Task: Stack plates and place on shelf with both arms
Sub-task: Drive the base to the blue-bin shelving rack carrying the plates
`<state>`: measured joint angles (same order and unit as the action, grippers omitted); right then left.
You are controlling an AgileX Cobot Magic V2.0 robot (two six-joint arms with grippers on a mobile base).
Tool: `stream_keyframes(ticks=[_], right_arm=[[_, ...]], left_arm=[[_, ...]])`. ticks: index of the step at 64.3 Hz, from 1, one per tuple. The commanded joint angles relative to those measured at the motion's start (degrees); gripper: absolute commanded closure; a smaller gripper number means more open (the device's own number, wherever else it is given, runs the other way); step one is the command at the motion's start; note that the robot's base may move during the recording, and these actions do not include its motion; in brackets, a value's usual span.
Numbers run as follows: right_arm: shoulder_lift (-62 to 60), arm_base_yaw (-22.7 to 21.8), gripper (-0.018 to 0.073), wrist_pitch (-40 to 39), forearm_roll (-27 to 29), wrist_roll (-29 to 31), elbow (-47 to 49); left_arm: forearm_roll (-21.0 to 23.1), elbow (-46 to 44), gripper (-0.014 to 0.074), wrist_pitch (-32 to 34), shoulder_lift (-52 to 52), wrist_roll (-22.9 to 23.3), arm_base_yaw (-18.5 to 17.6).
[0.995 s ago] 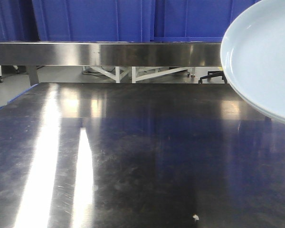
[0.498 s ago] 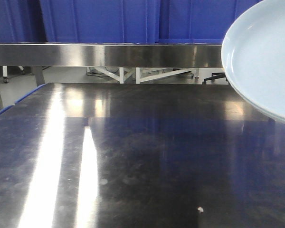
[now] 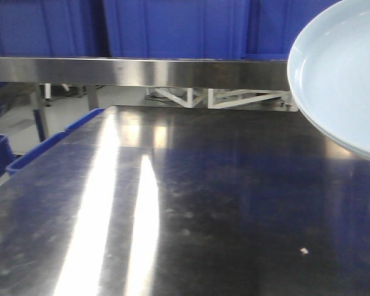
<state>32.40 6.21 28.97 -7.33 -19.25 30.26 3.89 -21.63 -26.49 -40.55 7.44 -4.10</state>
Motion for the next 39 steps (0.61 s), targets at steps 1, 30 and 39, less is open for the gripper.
stream_keyframes(ticks=[1, 30, 39], right_arm=[[-0.2, -0.3, 0.0531, -4.8, -0.4, 0.1, 1.7], [-0.2, -0.3, 0.0531, -4.8, -0.4, 0.1, 1.7], [-0.2, -0.3, 0.0531, -4.8, -0.4, 0.1, 1.7]], left_arm=[[0.5, -1.6, 0.0513, 4.0, 0.2, -0.1, -0.4], [0.5, -1.6, 0.0513, 4.0, 0.2, -0.1, -0.4], [0.5, -1.6, 0.0513, 4.0, 0.2, -0.1, -0.4]])
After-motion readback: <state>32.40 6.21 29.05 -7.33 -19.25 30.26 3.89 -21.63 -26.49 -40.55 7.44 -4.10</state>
